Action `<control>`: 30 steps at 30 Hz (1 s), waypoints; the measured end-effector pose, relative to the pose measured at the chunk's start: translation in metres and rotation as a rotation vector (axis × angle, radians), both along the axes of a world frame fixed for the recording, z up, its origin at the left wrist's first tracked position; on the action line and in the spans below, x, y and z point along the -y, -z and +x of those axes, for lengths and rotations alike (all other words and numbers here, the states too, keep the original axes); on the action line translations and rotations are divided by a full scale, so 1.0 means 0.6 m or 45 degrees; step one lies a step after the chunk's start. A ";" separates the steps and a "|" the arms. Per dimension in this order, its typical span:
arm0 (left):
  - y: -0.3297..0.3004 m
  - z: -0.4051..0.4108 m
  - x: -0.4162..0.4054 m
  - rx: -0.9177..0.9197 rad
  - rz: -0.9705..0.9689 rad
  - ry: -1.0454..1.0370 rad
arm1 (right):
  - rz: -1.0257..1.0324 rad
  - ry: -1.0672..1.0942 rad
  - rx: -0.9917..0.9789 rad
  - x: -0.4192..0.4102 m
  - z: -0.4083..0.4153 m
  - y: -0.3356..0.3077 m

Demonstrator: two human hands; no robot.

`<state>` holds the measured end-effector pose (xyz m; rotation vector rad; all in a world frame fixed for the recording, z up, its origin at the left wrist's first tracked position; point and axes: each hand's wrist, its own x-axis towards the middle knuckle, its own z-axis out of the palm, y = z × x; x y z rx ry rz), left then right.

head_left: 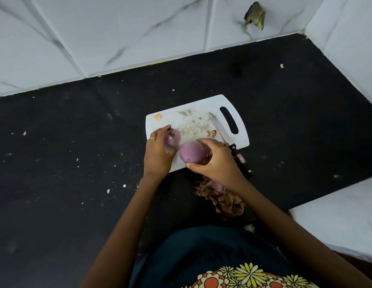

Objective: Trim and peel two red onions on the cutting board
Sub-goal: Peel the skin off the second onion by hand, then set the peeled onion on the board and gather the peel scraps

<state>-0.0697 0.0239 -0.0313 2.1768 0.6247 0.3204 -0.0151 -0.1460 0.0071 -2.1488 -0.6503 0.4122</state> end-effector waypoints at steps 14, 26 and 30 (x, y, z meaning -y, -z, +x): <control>-0.005 -0.008 -0.059 0.044 -0.172 0.162 | -0.455 -0.127 0.247 -0.076 0.008 0.021; 0.000 0.004 -0.047 0.101 -0.368 -0.142 | -0.158 -0.369 0.167 -0.149 0.120 -0.028; -0.010 0.030 -0.056 0.047 -0.424 -0.057 | -0.345 -0.660 0.250 -0.214 0.151 -0.015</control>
